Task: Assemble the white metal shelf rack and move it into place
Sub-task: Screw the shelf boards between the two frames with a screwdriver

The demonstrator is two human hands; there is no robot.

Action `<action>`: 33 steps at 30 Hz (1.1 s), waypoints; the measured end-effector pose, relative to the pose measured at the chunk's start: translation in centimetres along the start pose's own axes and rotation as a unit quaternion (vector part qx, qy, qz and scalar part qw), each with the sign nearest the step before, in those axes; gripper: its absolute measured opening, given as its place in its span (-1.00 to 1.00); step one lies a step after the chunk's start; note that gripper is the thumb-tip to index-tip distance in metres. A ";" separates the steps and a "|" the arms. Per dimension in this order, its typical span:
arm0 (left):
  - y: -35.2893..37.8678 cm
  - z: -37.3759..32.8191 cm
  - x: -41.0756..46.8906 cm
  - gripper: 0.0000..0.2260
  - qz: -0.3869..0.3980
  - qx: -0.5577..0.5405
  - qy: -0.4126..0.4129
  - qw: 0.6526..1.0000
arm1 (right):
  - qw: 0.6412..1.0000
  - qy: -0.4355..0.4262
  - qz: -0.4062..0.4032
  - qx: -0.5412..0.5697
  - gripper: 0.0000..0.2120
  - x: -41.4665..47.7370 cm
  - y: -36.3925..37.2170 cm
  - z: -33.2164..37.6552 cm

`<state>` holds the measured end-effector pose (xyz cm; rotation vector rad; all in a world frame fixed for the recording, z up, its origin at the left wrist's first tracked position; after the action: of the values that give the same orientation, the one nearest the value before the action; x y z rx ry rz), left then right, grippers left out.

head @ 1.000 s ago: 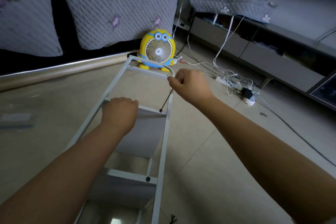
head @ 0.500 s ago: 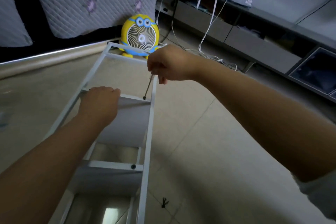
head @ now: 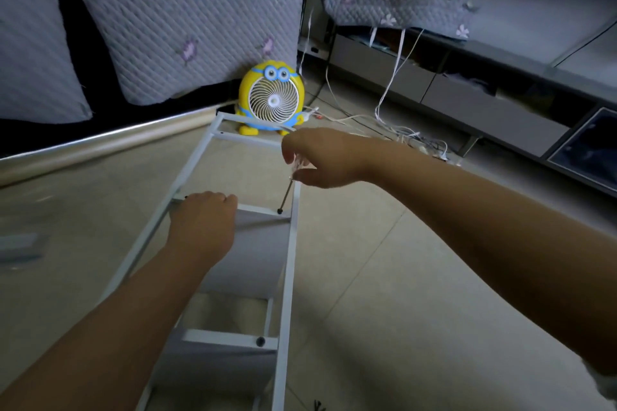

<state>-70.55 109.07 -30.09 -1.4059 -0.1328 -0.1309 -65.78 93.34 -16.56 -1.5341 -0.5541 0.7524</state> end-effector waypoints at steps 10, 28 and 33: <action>0.5 0.1 0.0 -0.72 -0.012 -0.017 -0.014 1.000 | 0.991 -0.002 -0.044 -0.124 -0.66 0.1 -0.6 1.8; 0.1 0.3 -0.3 -0.69 -0.003 -0.029 -0.009 1.000 | 0.993 -0.034 -0.032 -0.108 -0.70 0.0 -0.7 1.5; 0.1 0.3 -0.3 -0.69 -0.007 -0.048 -0.004 0.999 | 0.985 0.027 -0.019 -0.170 -0.60 0.1 -0.6 1.6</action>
<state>-70.86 109.35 -30.21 -1.5023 -0.1444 -0.1442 -66.84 94.58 -15.98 -1.8465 -0.6954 0.6047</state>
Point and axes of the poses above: each hand's wrist, its own x-axis towards the middle knuckle, its own y-axis out of the palm, z = x × y, the point moved 1 cm from there along x, towards the middle knuckle, and after that the axes turned 4 degrees about x, right-handed, at the moved point
